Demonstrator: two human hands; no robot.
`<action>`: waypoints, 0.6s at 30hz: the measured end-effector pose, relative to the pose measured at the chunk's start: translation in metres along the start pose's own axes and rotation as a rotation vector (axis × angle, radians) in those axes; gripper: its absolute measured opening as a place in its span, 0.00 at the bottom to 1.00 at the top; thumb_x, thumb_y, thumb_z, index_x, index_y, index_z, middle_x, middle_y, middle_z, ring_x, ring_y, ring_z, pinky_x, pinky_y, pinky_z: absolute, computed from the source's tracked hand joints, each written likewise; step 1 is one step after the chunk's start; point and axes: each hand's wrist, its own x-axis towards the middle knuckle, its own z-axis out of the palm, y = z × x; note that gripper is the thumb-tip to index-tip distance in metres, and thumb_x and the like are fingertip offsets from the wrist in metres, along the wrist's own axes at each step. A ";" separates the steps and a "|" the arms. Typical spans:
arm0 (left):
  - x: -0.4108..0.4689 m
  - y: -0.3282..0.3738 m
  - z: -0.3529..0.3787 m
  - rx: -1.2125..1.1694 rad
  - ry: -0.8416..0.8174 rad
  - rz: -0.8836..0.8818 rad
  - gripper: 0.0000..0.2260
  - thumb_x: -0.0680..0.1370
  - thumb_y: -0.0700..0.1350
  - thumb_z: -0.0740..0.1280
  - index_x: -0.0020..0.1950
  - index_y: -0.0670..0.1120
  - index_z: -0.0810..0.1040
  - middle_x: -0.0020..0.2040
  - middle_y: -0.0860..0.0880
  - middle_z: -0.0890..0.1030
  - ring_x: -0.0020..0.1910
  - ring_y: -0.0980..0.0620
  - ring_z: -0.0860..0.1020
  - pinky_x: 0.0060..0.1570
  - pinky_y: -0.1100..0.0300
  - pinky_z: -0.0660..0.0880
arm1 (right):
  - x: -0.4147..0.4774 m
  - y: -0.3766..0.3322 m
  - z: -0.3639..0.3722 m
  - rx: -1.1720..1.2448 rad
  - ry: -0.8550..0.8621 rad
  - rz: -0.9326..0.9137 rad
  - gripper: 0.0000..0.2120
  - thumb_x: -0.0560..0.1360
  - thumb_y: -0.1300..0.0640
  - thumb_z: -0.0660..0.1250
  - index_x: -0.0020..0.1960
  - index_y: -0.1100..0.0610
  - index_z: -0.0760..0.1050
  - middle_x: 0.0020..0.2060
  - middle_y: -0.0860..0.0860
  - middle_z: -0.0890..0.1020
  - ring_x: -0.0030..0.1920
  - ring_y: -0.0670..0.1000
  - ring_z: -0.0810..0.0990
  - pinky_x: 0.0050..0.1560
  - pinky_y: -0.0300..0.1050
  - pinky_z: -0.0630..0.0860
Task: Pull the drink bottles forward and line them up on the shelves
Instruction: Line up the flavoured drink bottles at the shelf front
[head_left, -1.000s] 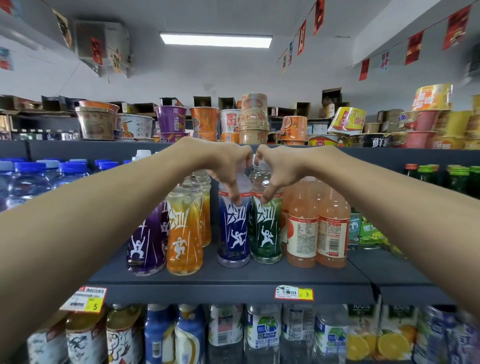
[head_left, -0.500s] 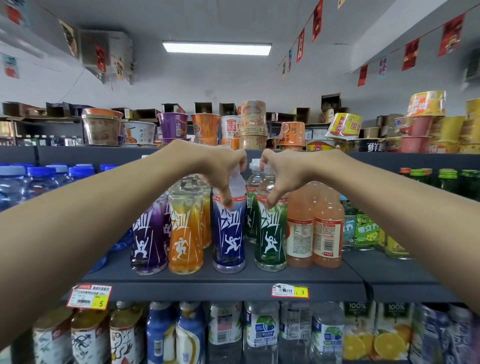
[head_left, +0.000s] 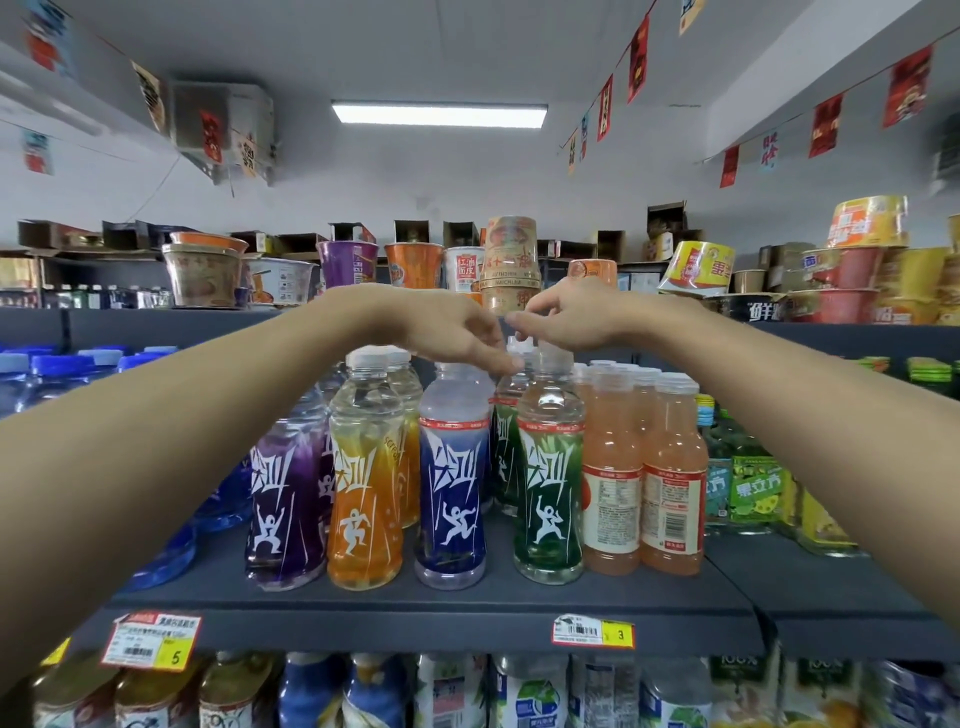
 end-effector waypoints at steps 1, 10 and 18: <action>0.004 -0.002 -0.002 -0.035 0.021 0.005 0.21 0.74 0.69 0.61 0.56 0.57 0.77 0.56 0.58 0.78 0.55 0.60 0.75 0.56 0.58 0.67 | 0.004 0.003 0.001 0.036 0.011 0.008 0.18 0.80 0.35 0.58 0.48 0.43 0.82 0.45 0.43 0.81 0.46 0.46 0.78 0.40 0.41 0.69; 0.046 -0.035 -0.010 -0.052 0.138 -0.153 0.21 0.83 0.61 0.55 0.62 0.49 0.80 0.60 0.50 0.80 0.58 0.48 0.78 0.60 0.51 0.75 | 0.043 0.027 0.001 0.155 -0.037 0.075 0.04 0.79 0.47 0.69 0.50 0.44 0.82 0.44 0.44 0.85 0.46 0.47 0.83 0.40 0.42 0.78; 0.077 -0.049 -0.012 0.018 -0.061 -0.202 0.20 0.82 0.55 0.63 0.72 0.52 0.73 0.73 0.50 0.72 0.69 0.48 0.71 0.70 0.48 0.70 | 0.077 0.037 0.017 -0.035 -0.160 0.058 0.12 0.78 0.46 0.70 0.61 0.45 0.81 0.46 0.40 0.76 0.51 0.49 0.80 0.39 0.38 0.75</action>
